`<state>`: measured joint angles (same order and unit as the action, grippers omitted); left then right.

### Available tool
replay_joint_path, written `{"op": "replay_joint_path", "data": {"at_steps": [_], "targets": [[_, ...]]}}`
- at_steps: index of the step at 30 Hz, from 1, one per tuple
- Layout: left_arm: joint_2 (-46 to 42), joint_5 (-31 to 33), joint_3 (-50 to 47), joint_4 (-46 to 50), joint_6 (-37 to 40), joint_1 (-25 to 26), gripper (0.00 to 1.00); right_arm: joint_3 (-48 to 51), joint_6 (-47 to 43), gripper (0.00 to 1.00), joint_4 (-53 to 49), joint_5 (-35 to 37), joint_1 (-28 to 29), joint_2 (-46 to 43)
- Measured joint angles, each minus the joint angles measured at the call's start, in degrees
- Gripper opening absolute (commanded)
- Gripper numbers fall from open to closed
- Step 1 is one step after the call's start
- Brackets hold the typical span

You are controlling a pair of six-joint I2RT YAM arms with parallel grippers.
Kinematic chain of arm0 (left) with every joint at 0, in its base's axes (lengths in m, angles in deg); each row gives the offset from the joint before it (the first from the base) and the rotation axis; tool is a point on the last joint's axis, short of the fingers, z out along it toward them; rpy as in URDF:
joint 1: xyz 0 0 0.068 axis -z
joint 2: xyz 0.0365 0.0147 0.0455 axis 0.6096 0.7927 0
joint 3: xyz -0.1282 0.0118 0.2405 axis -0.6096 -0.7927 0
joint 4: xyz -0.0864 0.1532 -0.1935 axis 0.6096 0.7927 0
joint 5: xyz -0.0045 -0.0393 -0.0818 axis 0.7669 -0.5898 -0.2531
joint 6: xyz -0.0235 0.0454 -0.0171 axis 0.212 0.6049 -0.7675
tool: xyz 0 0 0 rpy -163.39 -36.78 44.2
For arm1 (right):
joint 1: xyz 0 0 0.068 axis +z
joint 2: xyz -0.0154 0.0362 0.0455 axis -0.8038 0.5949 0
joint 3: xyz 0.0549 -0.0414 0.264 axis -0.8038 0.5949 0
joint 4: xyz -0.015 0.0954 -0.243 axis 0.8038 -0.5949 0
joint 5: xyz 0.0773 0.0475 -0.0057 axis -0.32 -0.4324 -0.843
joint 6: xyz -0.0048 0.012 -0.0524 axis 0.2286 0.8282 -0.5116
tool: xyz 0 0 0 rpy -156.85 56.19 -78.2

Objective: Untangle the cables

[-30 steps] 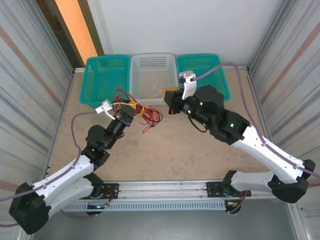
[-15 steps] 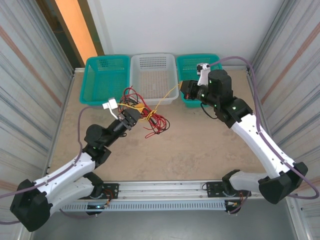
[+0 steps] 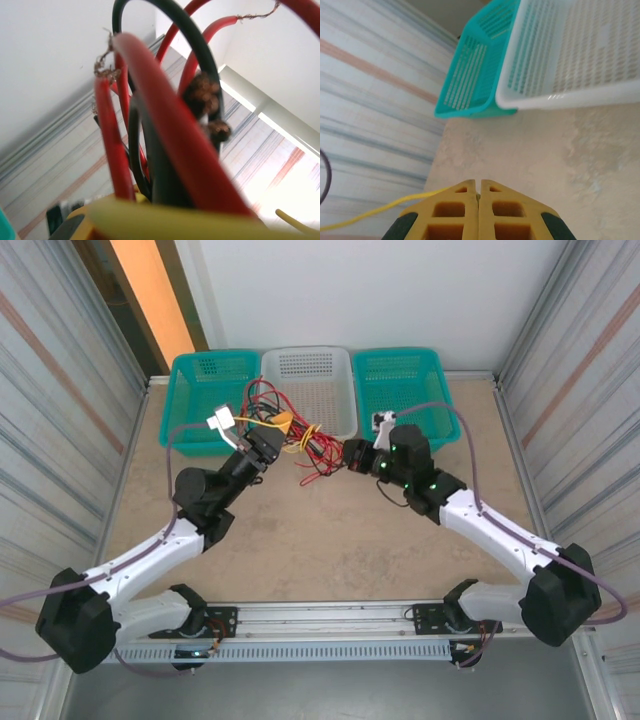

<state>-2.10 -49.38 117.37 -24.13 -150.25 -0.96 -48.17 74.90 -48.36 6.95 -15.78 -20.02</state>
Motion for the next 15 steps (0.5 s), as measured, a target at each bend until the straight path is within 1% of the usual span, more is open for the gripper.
{"op": "replay_joint_path", "data": {"at_steps": [7,11,15], "targets": [[1.03,7.19,2.99,-0.17,5.55,-0.55,0.0,5.84,1.51,0.0,5.11,9.22,14.64,-3.63],[2.82,10.29,3.98,-0.15,8.85,-0.55,0.0,5.99,1.11,0.0,5.25,14.21,23.3,-4.59],[4.04,11.82,3.98,0.87,11.85,-0.63,0.0,5.33,-1.99,0.0,2.84,19.54,30.47,-7.04]]}}
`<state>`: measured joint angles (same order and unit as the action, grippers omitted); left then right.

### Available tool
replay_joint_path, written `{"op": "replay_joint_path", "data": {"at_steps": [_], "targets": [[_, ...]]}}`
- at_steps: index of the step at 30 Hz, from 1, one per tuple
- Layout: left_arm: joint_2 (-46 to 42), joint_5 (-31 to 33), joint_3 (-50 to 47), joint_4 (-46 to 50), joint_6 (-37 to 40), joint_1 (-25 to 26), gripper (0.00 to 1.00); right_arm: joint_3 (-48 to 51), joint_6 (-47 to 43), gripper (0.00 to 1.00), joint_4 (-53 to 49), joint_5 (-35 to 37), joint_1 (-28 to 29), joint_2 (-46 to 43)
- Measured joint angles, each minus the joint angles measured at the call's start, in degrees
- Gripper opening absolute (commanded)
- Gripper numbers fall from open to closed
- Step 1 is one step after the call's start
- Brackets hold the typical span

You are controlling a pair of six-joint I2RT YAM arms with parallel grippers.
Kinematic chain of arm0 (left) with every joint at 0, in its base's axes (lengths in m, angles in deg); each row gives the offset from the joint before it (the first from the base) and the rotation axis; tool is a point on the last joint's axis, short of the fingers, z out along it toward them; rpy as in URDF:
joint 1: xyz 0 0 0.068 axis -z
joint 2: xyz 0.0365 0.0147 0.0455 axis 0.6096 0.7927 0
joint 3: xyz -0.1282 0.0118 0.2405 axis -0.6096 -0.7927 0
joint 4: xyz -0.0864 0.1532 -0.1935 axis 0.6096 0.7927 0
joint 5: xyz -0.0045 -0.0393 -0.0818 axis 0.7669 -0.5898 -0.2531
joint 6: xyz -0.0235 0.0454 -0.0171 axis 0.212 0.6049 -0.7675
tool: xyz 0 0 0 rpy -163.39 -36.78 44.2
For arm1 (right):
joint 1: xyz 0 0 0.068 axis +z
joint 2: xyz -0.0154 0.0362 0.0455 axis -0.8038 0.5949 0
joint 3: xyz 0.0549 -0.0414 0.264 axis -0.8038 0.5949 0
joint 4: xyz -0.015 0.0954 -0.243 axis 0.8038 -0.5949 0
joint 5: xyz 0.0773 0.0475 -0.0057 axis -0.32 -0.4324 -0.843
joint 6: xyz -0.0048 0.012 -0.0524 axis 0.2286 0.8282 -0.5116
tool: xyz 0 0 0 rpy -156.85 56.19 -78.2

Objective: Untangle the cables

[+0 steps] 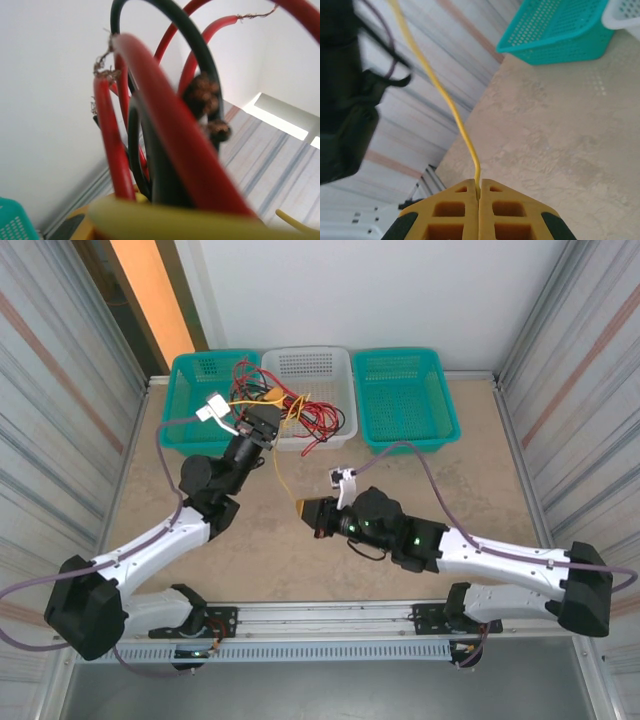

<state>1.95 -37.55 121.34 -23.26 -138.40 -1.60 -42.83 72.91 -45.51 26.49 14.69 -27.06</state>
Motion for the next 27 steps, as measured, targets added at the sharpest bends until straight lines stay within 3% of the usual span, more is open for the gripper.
{"op": "replay_joint_path", "data": {"at_steps": [6,20,23,27], "targets": [[-0.33,1.07,-0.07,0.68,2.38,-1.84,0.0,-6.16,-6.51,0.0,-7.21,6.75,4.98,-4.35],[-5.29,-0.87,-7.45,5.05,3.3,-5.22,0.0,-21.14,-20.9,0.0,-20.81,16.24,6.75,-11.54],[-5.44,-3.37,-10.93,5.75,2.36,-5.22,0.0,-25.0,-23.76,0.0,-23.41,17.35,4.83,-11.52],[-7.3,-7.5,-14.23,8.2,0.83,-5.2,0.0,-30.47,-25.7,0.0,-27.1,16.72,-2.93,-10.69]]}}
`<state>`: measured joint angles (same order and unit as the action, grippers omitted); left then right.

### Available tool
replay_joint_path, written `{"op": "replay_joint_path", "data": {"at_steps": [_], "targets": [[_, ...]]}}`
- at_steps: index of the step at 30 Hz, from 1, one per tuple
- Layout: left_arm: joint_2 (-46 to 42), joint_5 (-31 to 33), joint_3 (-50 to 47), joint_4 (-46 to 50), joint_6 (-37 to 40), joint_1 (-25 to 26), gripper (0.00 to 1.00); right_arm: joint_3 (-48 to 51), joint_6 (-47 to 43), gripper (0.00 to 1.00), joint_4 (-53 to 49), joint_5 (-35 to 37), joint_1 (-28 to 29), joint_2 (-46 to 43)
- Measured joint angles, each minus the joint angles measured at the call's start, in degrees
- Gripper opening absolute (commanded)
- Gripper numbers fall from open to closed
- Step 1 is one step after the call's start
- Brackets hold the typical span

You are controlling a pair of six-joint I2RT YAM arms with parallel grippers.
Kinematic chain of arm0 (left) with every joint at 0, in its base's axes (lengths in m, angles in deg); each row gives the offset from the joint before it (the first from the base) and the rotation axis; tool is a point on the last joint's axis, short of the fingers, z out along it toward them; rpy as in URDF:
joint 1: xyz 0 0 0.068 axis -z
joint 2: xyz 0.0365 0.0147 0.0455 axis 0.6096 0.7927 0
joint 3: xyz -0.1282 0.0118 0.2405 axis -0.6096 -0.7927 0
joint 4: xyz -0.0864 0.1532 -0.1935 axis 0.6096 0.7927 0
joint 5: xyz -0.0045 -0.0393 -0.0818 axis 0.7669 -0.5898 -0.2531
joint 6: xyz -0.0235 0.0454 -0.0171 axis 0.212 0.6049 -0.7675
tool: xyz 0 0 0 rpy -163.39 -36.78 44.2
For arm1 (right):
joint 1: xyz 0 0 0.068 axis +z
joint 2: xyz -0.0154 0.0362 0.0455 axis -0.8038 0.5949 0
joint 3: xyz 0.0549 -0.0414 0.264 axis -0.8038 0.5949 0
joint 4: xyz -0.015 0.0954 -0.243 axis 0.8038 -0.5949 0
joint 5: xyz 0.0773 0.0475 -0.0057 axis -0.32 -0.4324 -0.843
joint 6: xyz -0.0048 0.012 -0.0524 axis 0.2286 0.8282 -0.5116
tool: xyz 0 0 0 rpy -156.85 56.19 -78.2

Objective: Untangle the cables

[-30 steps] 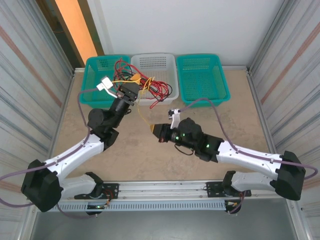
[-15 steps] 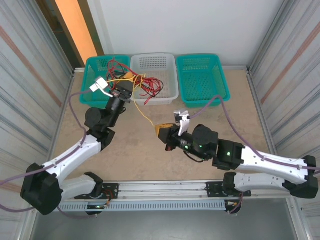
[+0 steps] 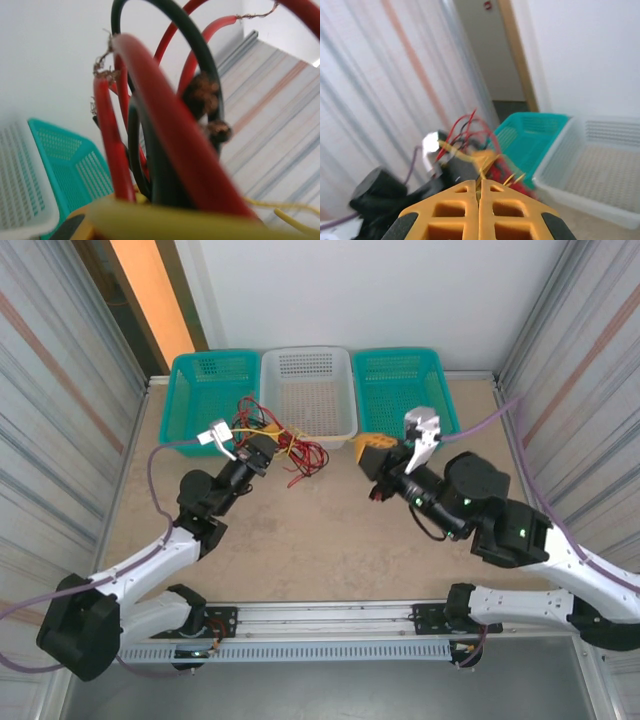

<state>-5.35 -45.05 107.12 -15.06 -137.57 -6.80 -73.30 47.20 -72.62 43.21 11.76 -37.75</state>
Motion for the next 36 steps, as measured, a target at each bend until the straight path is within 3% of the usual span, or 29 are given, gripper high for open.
{"op": "replay_joint_path", "data": {"at_steps": [6,11,19,25,28,36], "targets": [[-5.05,-6.67,-0.07,1.31,-1.99,-0.02,0.0,-6.8,0.22,0.0,-4.15,-8.46,-18.75,3.96],[-5.01,-12.09,1.55,-0.2,-6.19,0.13,0.0,-9.35,4.17,0.0,-4.68,-20.92,-33.88,9.7],[-0.46,-15.93,7.13,-7.54,-13.2,4.28,0.0,-3.48,12.11,0.0,0.11,-33.07,-44.33,15.43],[0.42,-16.41,12.52,-9.9,-13.88,4.98,0.0,9.77,18.53,0.0,6.62,-36.74,-45.59,16.74],[1.92,-16.28,15.52,-10.64,-13.35,4.98,0.0,16.79,21.7,0.0,9.99,-37.11,-42.73,17.46],[4.31,-11.26,19.61,-7.74,-7.48,2.56,0.0,24.92,24.57,0.0,15.72,-32.28,-20.74,21.03]]}}
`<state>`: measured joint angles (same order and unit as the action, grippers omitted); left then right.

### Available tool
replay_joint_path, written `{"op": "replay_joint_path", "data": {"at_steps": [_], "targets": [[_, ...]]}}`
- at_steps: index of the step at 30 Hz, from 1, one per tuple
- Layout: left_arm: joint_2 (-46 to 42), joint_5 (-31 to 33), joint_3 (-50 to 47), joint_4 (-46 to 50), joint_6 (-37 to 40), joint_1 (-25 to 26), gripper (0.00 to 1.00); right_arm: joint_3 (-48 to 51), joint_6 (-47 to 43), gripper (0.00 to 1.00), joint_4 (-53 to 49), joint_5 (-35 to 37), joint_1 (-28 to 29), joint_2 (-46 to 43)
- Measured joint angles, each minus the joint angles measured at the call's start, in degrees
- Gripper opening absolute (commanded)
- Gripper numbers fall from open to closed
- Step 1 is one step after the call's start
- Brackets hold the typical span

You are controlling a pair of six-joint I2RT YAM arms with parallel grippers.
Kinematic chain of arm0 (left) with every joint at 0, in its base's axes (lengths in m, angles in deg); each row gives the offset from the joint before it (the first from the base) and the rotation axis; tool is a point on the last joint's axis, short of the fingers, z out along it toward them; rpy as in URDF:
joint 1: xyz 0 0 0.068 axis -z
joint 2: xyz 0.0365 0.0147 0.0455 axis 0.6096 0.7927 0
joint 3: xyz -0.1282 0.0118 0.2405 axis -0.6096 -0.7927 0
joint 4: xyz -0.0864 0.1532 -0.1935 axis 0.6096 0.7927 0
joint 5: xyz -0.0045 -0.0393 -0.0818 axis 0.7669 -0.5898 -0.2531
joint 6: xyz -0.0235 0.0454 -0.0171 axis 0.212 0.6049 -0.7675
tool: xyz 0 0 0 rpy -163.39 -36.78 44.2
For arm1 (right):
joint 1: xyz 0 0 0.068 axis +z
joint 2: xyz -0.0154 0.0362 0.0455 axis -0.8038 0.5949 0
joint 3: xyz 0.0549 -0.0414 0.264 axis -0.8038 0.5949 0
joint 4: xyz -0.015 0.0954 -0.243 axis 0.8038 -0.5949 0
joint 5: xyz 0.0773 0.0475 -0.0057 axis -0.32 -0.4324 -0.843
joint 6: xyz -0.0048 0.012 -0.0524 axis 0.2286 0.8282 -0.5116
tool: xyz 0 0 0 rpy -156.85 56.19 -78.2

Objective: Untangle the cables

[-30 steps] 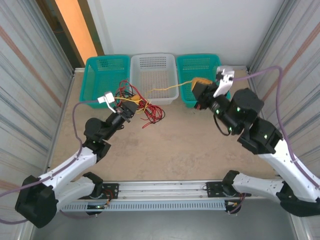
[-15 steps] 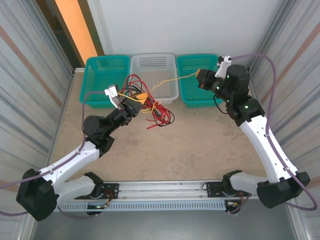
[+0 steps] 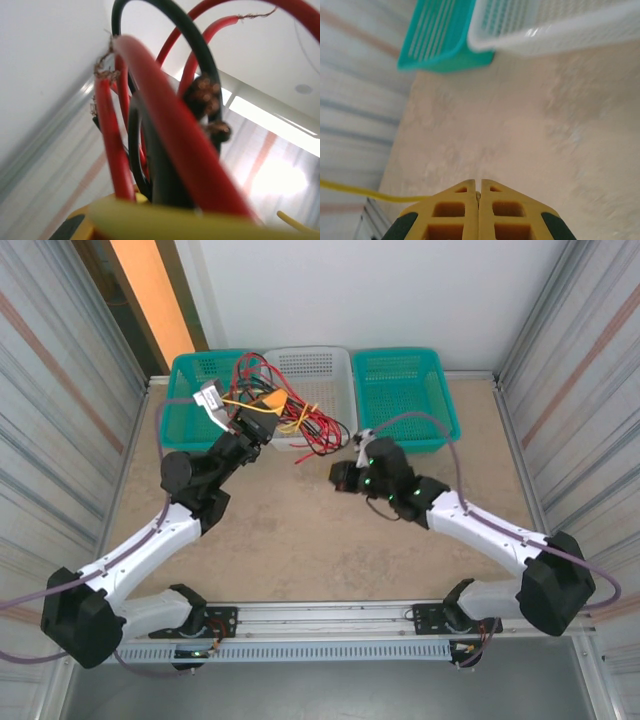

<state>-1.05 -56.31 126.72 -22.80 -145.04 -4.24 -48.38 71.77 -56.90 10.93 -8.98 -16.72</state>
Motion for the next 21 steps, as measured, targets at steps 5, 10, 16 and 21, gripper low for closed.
{"op": "replay_joint_path", "data": {"at_steps": [5,10,16,21], "targets": [[-3.8,5.49,0.15,8.98,11.37,-0.26,0.0,2.19,-0.04,0.0,1.9,3.98,12.57,-0.28],[-6.93,9.81,-1.14,13.84,19.61,-1.99,0.0,-0.94,-4.48,0.0,-1.09,11.04,25.99,-2.91],[-10.56,13.73,-8.02,16.65,21.49,-7.15,0.0,-12.07,-14.69,0.0,-9.49,18.29,32.13,-10.51],[-14.88,14.91,-11.67,20.72,21.59,-9.29,0.0,-20.0,-22.73,0.0,-14.36,22.14,31.98,-20.09]]}}
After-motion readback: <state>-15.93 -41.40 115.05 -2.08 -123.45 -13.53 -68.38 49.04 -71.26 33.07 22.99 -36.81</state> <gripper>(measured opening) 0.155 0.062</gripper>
